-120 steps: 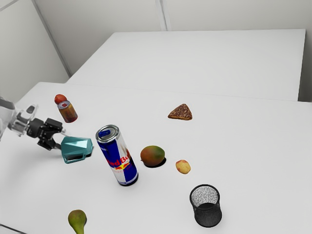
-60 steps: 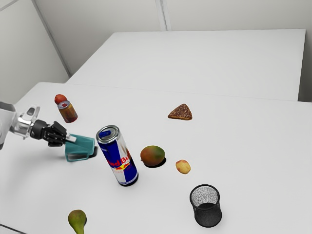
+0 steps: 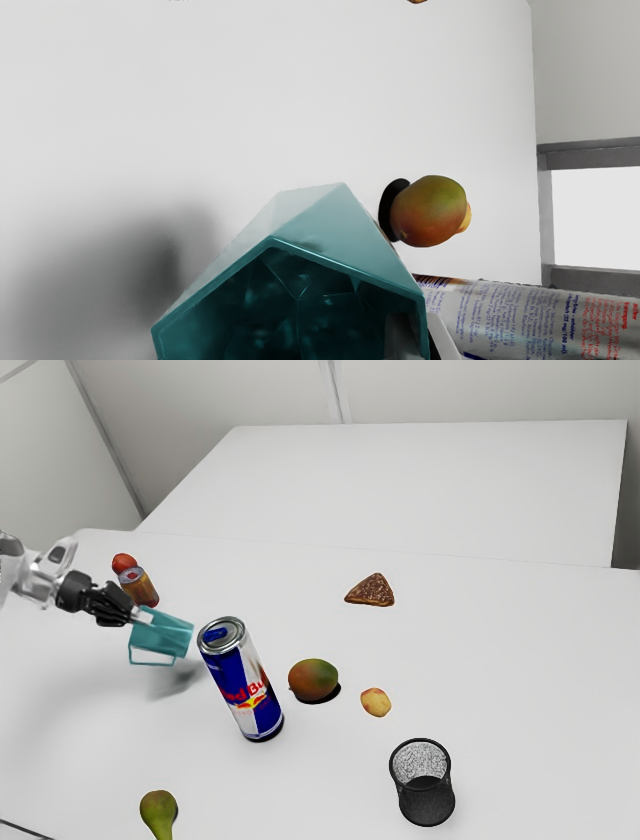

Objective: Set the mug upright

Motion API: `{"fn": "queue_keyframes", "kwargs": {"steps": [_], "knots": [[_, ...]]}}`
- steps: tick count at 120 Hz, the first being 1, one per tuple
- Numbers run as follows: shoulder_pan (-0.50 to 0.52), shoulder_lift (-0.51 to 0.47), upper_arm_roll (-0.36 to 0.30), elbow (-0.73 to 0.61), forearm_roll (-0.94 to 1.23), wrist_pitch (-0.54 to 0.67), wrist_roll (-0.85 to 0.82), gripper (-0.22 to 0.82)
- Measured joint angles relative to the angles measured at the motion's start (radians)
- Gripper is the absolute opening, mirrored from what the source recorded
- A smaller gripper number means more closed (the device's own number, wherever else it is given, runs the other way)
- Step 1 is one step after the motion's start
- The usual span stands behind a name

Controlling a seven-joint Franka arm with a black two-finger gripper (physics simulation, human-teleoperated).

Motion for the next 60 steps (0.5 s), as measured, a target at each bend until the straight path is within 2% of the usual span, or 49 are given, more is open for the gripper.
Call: {"fn": "queue_keyframes", "kwargs": {"steps": [32, 49, 60], "knots": [[-0.010, -0.033, -0.204, 0.095, 0.334, 0.126, -0.091, -0.17], [-0.010, -0.061, -0.274, 0.084, 0.486, 0.222, -0.147, -0.17], [-0.007, -0.099, -0.323, 0.027, 0.569, 0.292, -0.182, -0.17]]}}
